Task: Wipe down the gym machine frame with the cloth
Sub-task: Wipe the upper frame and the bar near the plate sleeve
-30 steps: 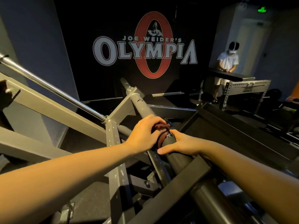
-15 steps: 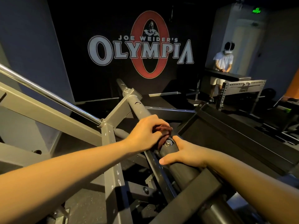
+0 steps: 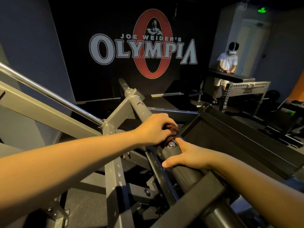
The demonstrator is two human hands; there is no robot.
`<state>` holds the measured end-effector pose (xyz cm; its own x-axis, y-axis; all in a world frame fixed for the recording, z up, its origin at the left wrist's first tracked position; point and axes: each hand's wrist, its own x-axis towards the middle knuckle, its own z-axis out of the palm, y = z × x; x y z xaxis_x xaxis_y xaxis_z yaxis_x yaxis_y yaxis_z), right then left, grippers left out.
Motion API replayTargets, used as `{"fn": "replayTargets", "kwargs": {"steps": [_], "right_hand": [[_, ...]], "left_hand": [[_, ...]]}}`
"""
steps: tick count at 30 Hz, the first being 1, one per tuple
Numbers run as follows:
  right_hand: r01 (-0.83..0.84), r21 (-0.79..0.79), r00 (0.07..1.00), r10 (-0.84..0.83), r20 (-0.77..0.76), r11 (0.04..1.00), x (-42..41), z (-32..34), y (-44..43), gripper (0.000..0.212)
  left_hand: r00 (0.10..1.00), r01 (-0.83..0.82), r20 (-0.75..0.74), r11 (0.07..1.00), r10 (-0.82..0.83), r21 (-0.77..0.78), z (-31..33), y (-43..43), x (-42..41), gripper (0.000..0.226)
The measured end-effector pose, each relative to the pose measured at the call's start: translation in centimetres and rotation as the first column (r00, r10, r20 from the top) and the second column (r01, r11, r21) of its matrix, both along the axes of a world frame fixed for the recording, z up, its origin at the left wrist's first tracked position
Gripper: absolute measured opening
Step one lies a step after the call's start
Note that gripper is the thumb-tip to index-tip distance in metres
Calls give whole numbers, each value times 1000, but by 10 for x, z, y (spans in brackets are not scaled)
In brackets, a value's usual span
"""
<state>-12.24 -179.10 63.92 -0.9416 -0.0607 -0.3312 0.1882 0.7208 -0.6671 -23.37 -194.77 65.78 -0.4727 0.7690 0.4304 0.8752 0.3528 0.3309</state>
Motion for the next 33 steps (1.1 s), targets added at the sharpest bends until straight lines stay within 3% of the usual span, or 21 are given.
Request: {"fn": "replayTargets", "kwargs": {"steps": [5,7,9,11,12,15,17,20,24,27,30,33], "right_hand": [[59,11,996,-60,72,998,4,-1,1,81],[66,9,996,-67,67,998,3,2,2,77],[70,13,995,-71,66,997,4,5,0,74],[69,35,996,-70,52,997,2,6,-1,84],[71,48,996,-74,56,996,1,5,-1,89],[43,60,995,-49,92,997,-1,10,0,90],[18,102,995,-28,99,995,-4,15,-1,103],[46,146,997,-54,53,988,-13,17,-6,127],[66,102,998,-64,-19,993,-27,17,-14,127],[86,111,995,-81,-51,990,-37,11,-21,109],[81,163,995,-70,-72,983,-42,6,-22,92],[29,219,998,-18,-52,975,-44,9,-20,94]], "left_hand": [[933,-361,17,932,361,24,4,2,-65,20],[946,-325,-2,945,325,30,3,7,-54,19],[992,-119,53,992,118,29,0,4,-27,19],[991,44,122,998,-48,39,-5,-6,-8,20],[993,46,105,998,-51,52,-6,-11,-10,21],[981,-193,23,976,192,99,-5,-11,-53,20],[913,-406,113,904,393,137,-4,-4,-73,15],[870,-493,155,835,468,243,-17,5,-65,14],[943,-321,167,917,286,239,-23,-23,-20,18],[913,-269,349,955,211,125,-22,-39,-19,20],[877,-344,406,925,255,162,-21,-33,-41,18],[806,-497,499,823,319,277,-17,-28,-81,26]]}}
